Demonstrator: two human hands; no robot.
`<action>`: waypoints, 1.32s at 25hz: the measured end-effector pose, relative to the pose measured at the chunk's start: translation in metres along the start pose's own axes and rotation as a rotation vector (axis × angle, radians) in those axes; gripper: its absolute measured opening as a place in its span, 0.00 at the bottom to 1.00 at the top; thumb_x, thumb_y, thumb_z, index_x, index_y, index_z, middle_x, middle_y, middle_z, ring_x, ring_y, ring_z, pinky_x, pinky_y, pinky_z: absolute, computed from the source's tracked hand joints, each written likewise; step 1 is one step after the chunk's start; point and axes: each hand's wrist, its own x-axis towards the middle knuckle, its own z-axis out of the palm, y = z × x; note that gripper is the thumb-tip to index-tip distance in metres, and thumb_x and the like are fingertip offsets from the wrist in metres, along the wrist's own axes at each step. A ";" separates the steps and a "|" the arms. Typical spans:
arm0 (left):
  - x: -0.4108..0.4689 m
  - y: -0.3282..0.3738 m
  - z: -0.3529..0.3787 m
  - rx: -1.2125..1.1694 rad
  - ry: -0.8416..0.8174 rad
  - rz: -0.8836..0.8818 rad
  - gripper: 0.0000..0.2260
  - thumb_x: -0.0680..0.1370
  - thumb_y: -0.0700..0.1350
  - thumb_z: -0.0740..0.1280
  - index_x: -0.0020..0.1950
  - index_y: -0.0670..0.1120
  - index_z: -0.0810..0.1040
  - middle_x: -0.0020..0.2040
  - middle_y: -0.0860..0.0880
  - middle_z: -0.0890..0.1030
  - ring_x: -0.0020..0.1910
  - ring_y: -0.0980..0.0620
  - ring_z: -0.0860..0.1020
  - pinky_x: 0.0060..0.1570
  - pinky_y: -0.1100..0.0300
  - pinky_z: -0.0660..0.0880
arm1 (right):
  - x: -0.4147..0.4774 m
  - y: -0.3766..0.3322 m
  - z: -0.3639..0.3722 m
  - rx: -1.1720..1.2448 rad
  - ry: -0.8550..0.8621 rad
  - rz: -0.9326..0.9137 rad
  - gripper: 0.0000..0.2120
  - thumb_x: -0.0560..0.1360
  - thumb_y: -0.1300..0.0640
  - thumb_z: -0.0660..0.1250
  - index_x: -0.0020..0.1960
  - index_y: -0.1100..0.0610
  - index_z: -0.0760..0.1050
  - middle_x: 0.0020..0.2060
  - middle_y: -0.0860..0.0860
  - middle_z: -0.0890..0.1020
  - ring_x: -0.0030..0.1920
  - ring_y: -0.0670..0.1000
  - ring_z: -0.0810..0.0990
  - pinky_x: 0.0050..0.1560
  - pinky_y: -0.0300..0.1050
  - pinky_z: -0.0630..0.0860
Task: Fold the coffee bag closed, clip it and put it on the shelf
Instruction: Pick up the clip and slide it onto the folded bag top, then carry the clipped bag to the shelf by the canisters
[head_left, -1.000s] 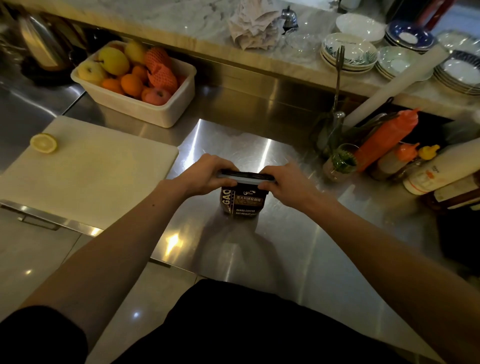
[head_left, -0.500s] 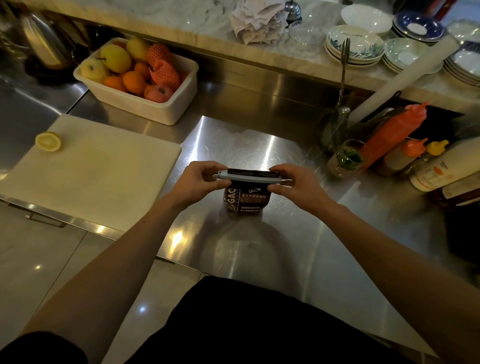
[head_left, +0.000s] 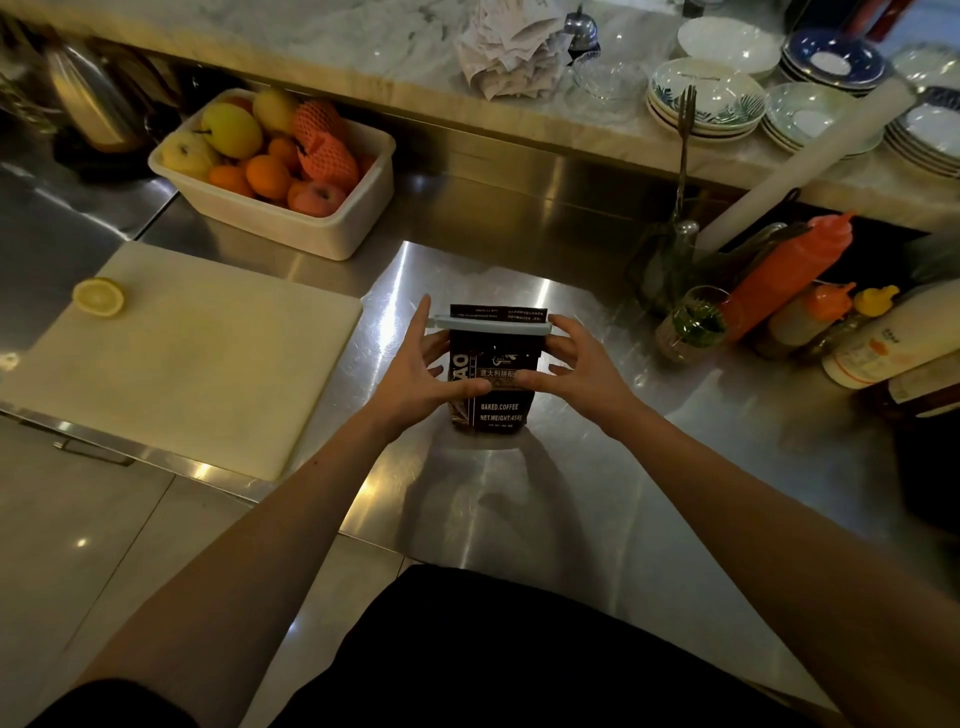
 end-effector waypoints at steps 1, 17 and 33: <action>0.002 0.000 0.002 -0.010 0.002 -0.004 0.54 0.65 0.46 0.80 0.78 0.58 0.43 0.76 0.46 0.66 0.73 0.50 0.67 0.72 0.42 0.64 | 0.001 -0.001 0.002 0.019 0.003 0.006 0.39 0.66 0.52 0.77 0.72 0.51 0.61 0.69 0.53 0.73 0.69 0.52 0.70 0.68 0.54 0.68; 0.000 -0.017 -0.002 -0.038 0.310 0.069 0.12 0.71 0.39 0.75 0.53 0.46 0.81 0.49 0.47 0.85 0.50 0.51 0.83 0.55 0.50 0.80 | -0.006 -0.008 0.020 -0.095 0.255 -0.093 0.09 0.70 0.61 0.73 0.50 0.56 0.80 0.46 0.51 0.85 0.49 0.49 0.83 0.54 0.52 0.81; -0.220 -0.002 -0.002 -0.353 1.040 0.137 0.12 0.73 0.32 0.70 0.56 0.38 0.80 0.49 0.43 0.85 0.50 0.49 0.84 0.51 0.58 0.81 | -0.077 -0.085 0.116 0.041 -0.365 -0.427 0.13 0.72 0.63 0.72 0.55 0.55 0.78 0.49 0.48 0.84 0.51 0.46 0.83 0.52 0.38 0.80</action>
